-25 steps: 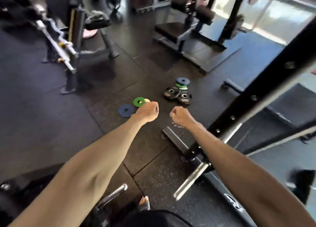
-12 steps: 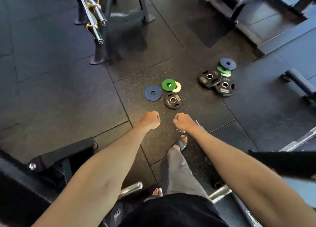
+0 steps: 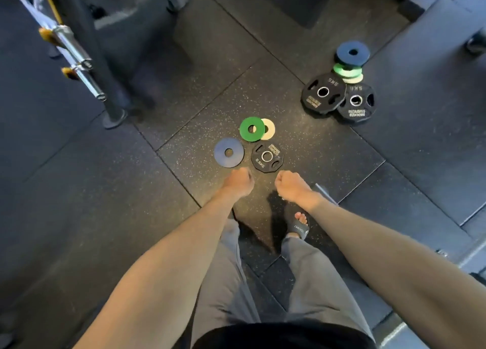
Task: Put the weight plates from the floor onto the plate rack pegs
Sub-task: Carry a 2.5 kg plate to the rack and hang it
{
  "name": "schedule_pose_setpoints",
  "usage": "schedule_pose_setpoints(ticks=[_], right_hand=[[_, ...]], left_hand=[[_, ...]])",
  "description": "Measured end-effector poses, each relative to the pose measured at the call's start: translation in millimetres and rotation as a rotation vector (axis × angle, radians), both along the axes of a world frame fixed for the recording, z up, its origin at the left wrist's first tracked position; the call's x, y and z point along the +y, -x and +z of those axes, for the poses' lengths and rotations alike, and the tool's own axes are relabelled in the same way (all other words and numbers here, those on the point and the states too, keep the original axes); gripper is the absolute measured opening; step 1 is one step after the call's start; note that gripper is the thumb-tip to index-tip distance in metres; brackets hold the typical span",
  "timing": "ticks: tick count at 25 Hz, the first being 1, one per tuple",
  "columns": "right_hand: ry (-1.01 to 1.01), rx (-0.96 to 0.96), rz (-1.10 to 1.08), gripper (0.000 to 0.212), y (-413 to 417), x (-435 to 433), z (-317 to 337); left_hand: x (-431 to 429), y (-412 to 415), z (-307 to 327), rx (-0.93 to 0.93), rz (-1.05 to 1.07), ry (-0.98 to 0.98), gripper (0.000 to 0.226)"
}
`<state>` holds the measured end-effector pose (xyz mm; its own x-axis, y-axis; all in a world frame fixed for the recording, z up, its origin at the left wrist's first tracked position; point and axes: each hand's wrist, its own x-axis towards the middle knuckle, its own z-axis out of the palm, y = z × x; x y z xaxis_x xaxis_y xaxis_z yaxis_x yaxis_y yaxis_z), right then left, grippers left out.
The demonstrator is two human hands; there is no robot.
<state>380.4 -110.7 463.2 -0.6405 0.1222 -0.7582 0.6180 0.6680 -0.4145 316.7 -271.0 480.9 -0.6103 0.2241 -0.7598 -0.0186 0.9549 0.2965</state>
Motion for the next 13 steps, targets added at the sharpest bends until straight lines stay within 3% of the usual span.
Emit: schedule_pose_setpoints(ticks=[7,13], right_hand=[[-0.009,-0.129,-0.294,0.027,62,-5,-158],[-0.006,-0.181,-0.463,0.027,96,-4,-314]], left_hand=[[4,122,-162,-0.117,-0.321,0.128,0.022],[32,199,-320,-0.073,-0.380,0.139,0.028]])
